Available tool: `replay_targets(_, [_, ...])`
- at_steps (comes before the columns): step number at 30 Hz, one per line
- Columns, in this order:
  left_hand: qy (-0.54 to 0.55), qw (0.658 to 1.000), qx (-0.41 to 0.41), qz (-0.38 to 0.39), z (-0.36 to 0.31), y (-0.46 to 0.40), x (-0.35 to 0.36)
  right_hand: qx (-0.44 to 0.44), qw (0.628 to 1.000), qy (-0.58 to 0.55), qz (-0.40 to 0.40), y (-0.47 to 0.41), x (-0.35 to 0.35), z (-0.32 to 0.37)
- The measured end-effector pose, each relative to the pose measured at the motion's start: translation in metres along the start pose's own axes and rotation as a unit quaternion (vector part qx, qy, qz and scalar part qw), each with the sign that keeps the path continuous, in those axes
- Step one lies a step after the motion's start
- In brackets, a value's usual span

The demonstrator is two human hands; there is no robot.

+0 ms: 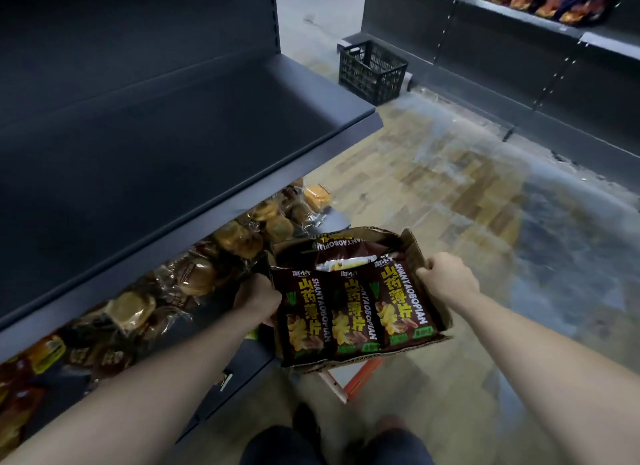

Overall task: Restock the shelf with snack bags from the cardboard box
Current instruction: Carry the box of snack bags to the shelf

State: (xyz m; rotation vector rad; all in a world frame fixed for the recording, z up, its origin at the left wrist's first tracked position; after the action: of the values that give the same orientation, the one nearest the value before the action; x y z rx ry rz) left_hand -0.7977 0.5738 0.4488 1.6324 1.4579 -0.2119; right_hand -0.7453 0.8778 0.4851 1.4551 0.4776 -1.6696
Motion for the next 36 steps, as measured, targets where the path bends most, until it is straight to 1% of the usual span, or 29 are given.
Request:
replay_targets(4, [0.010,1.000,-0.020,-0.003,-0.003,-0.004,0.010,-0.033,0.998,0.034,0.030,-0.035,-0.001,0.009])
replay_targets(6, [0.038,0.999,-0.027,-0.006,-0.006,-0.006,0.017,-0.052,0.997,0.048,0.037,-0.052,-0.001,0.012])
replay_targets(9, [0.067,0.996,-0.058,-0.025,-0.010,-0.004,0.028,-0.085,0.993,0.060,0.056,-0.076,0.000,0.019])
replay_targets(16, [0.070,0.980,-0.157,-0.095,-0.024,0.005,0.059,-0.175,0.976,0.097,0.092,-0.134,0.004,0.035])
replay_targets(21, [0.107,0.966,-0.208,-0.112,-0.034,0.005,0.076,-0.221,0.961,0.127,0.104,-0.165,0.007,0.044])
replay_targets(30, [0.110,0.946,-0.273,-0.138,-0.036,0.013,0.102,-0.272,0.939,0.157,0.142,-0.185,0.026,0.046])
replay_targets(36, [0.088,0.948,-0.266,-0.150,-0.034,0.008,0.107,-0.269,0.936,0.161,0.161,-0.190,0.039,0.036])
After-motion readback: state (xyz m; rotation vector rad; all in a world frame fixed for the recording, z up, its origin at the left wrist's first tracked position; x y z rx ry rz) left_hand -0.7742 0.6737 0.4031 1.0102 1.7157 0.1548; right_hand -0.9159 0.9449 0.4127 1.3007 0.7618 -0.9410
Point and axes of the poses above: each hand's wrist, its own y-axis away from the middle knuckle, its own x-axis out of the palm, z = x × y, the point moved 1 cm from there along -y, towards the middle knuckle, and after that the axes turned 6 degrees about -z, right-handed, at the moved point
